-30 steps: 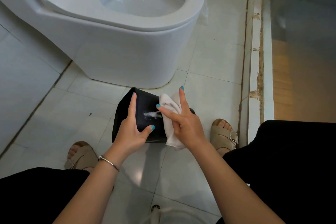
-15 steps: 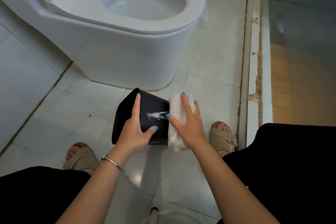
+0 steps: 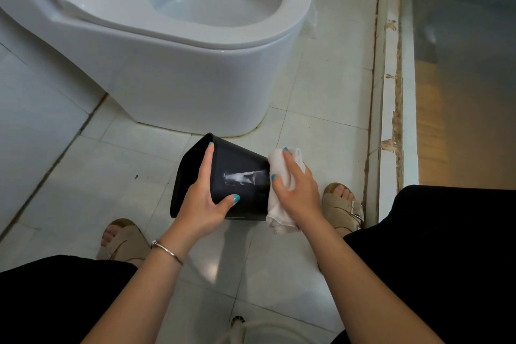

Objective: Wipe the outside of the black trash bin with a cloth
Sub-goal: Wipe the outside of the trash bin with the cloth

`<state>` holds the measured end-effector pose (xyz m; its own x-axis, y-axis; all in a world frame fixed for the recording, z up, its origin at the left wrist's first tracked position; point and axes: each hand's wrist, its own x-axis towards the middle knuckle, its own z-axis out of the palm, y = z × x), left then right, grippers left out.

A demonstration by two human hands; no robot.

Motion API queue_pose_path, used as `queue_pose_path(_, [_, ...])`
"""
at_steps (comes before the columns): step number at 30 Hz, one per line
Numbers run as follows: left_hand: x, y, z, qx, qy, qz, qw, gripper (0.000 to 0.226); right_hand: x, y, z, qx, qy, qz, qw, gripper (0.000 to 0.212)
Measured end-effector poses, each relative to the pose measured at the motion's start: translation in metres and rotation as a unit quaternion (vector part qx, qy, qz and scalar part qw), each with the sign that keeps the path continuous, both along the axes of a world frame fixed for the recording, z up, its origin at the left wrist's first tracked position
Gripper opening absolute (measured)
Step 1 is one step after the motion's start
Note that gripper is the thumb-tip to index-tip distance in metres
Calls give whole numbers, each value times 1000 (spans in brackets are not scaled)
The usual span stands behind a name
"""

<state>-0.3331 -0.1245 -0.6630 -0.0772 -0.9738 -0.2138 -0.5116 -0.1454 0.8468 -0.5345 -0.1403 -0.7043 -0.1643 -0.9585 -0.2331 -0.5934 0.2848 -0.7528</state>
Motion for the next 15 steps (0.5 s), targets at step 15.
queue_pose_path(15, [8,2,-1,7,-12,-18,1000,105,5,8,-1,-5,-3,-13,1000,64])
